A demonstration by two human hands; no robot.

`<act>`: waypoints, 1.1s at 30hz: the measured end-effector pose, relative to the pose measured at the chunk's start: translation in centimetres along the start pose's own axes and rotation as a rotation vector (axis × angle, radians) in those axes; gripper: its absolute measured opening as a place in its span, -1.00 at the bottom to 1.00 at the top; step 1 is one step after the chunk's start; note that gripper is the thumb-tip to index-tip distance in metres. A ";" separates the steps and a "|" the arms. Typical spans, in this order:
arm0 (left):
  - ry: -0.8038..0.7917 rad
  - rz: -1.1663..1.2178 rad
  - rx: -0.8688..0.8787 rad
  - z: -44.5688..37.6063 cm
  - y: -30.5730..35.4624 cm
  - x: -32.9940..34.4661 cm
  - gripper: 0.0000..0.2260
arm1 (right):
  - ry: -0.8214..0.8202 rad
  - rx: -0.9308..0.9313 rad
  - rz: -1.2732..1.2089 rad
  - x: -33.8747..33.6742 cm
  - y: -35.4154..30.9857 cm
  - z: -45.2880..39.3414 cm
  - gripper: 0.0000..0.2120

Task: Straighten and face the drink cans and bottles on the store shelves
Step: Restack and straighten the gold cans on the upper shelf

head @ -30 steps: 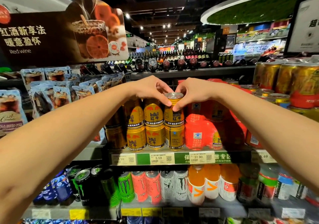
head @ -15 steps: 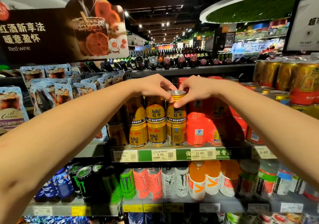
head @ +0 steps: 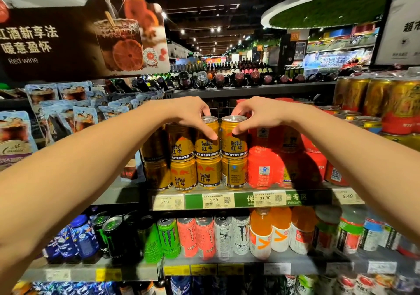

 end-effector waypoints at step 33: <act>0.524 0.310 0.269 10.1 2.3 1.9 -0.64 | 0.603 -0.302 -0.017 3.2 -6.9 5.8 -0.61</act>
Point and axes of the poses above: each hand's wrist, its own z-axis away from the middle knuckle, its own x-axis out of the palm, y = z × x, the point moved 6 cm from there along -z, towards the middle knuckle, and after that the axes turned 4 degrees about -x, right-handed, at the moved point
